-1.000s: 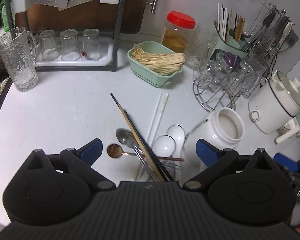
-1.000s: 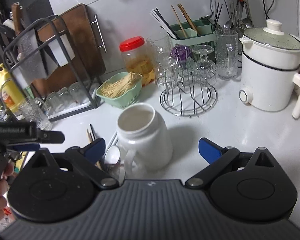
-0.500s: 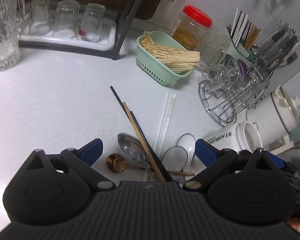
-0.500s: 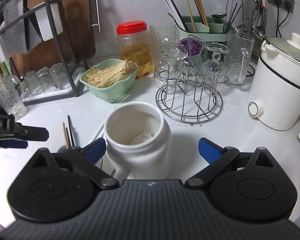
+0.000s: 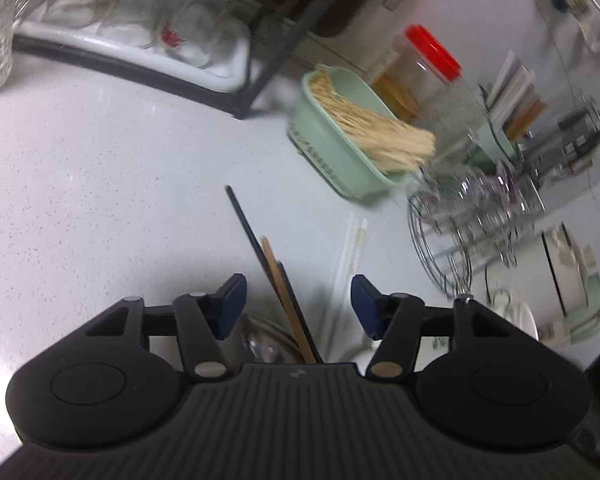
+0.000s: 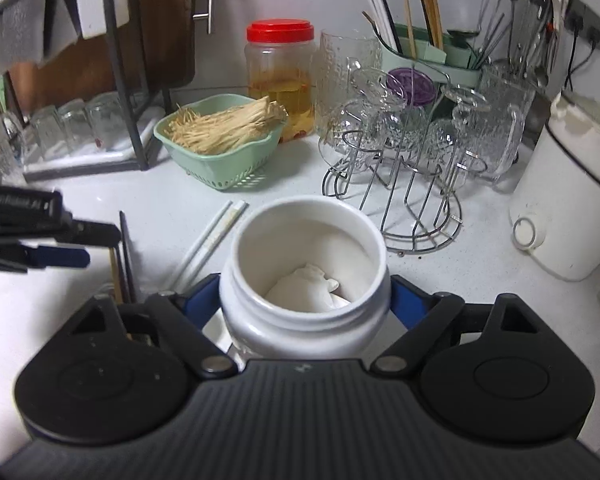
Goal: Organize utensils
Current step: 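Lower the left gripper onto the wooden chopstick and close it, then lift the wooden chopstick with the left gripper and lower it into the white mug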
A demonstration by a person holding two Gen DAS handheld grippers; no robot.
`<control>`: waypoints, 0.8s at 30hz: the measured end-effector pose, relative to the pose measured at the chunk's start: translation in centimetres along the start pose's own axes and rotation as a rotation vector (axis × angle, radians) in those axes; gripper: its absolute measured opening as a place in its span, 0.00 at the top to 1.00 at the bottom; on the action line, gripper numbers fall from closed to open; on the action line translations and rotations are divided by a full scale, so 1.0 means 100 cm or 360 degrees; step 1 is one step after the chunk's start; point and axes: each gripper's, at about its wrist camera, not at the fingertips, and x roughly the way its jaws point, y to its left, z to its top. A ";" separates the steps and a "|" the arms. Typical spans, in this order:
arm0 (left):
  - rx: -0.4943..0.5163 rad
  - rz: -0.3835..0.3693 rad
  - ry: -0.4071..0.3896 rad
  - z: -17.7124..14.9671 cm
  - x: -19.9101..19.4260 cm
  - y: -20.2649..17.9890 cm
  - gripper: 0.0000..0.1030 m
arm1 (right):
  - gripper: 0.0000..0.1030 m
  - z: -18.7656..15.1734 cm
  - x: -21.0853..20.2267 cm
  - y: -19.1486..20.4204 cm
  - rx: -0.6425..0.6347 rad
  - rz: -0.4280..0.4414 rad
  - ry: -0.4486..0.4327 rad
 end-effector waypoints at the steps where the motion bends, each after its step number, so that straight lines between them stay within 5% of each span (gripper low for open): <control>1: -0.0034 -0.0008 -0.0006 0.002 0.002 0.004 0.44 | 0.11 0.000 0.001 0.001 -0.0004 -0.0011 -0.0004; 16: -0.0198 -0.0010 0.0078 0.012 0.029 0.022 0.78 | 0.12 -0.003 0.002 0.004 0.0041 -0.0056 -0.0035; 18: -0.0204 -0.0012 0.0069 0.010 0.029 0.022 0.91 | 0.12 -0.003 0.001 0.003 0.0045 -0.0058 -0.0034; 24: -0.0173 -0.0039 0.0019 0.013 0.016 0.014 0.93 | 0.12 -0.005 0.001 0.003 0.0053 -0.0060 -0.0047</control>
